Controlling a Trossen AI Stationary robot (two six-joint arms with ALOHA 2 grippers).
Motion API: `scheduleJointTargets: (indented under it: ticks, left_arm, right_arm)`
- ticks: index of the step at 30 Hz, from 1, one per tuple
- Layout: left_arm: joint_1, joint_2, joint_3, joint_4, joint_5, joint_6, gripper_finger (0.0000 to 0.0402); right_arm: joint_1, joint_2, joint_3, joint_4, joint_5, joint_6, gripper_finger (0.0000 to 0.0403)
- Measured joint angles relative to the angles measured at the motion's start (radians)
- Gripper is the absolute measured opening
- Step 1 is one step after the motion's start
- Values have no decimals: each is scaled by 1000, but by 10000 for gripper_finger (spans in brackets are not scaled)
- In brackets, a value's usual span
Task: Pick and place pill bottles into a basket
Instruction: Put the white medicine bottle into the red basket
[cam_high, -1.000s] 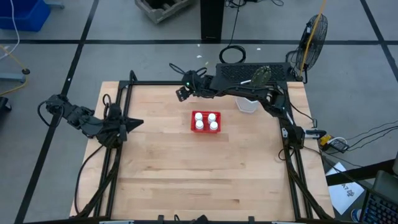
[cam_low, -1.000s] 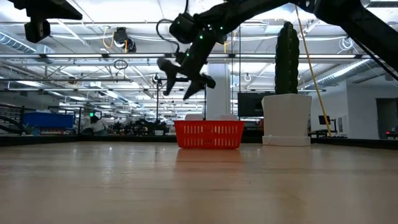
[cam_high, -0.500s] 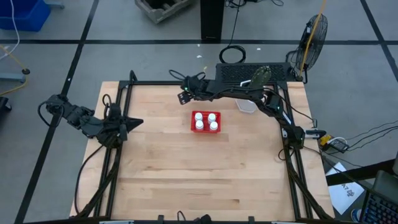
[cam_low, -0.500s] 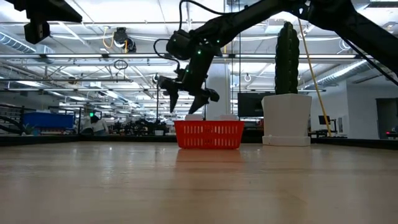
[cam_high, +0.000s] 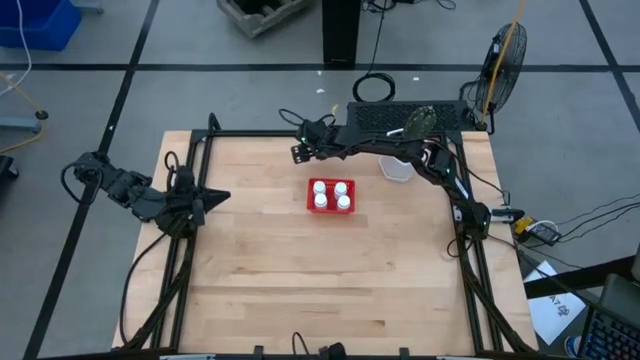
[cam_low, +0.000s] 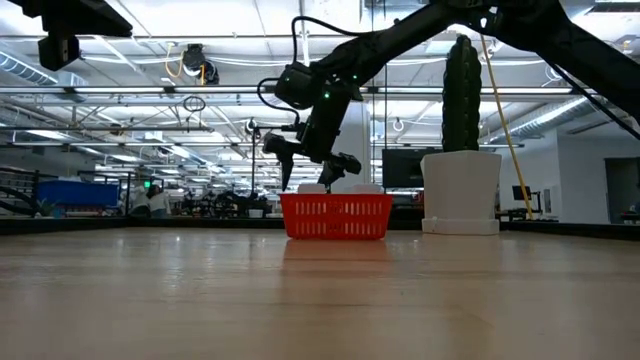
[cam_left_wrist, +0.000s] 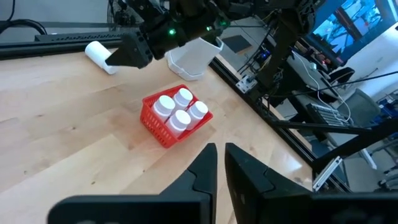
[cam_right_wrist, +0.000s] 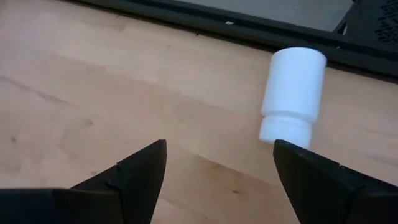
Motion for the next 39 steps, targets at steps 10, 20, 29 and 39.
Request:
scheduleJointTargets:
  ticks: [10,20,29,39]
  left_arm:
    - [0,0,0,0,0,-6,13]
    - [0,0,0,0,0,-20,30]
    - [0,0,0,0,0,-30,19]
    - [0,0,0,-4,18,-54,24]
  right_arm:
    - [-18,0,0,-10,51,-5,306]
    - [-31,0,-94,26,57,30,305]
    - [-31,1,-143,96,70,38,304]
    - [-82,0,-143,136,48,31,303]
